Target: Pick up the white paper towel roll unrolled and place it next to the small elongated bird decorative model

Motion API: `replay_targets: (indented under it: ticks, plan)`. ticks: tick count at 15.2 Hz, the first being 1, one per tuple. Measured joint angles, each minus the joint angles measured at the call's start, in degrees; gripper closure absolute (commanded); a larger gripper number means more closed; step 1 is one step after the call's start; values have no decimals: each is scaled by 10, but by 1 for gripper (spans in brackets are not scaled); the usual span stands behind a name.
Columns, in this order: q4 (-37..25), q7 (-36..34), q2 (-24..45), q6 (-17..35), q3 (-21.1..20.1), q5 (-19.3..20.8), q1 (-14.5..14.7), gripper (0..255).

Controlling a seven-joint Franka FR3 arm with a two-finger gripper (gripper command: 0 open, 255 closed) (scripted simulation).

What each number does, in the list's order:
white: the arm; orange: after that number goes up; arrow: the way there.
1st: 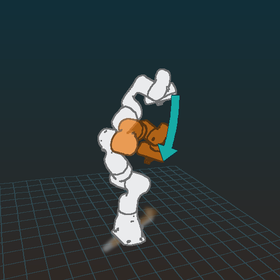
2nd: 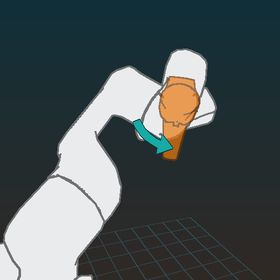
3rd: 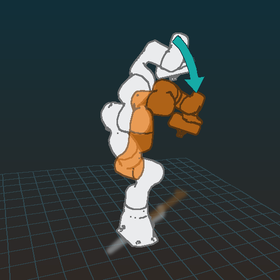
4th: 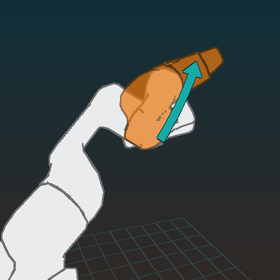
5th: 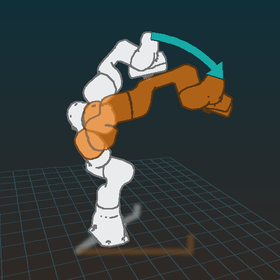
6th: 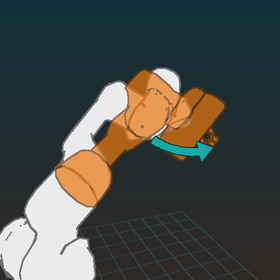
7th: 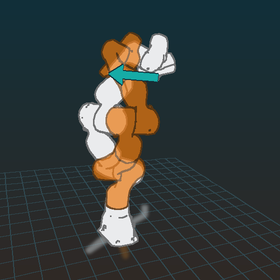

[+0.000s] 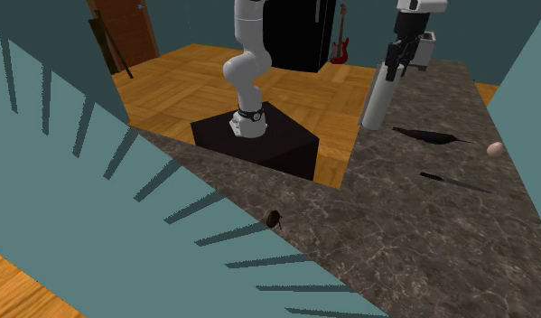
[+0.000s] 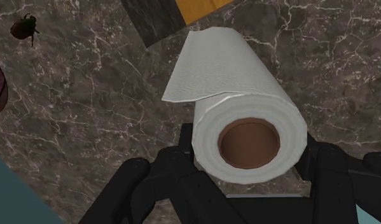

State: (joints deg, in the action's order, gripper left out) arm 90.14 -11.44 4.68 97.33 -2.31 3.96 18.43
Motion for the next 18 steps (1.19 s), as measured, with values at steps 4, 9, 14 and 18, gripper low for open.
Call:
replay_targets:
  ticks: [4,9,14,18]
  plan:
    - [-27,-45,37,6,-19,6,25,255]
    - [-110,-104,110,-8,-42,20,63,255]
    - [-193,-155,183,-23,-57,35,104,255]
    - [-304,-190,268,-53,-63,49,142,255]
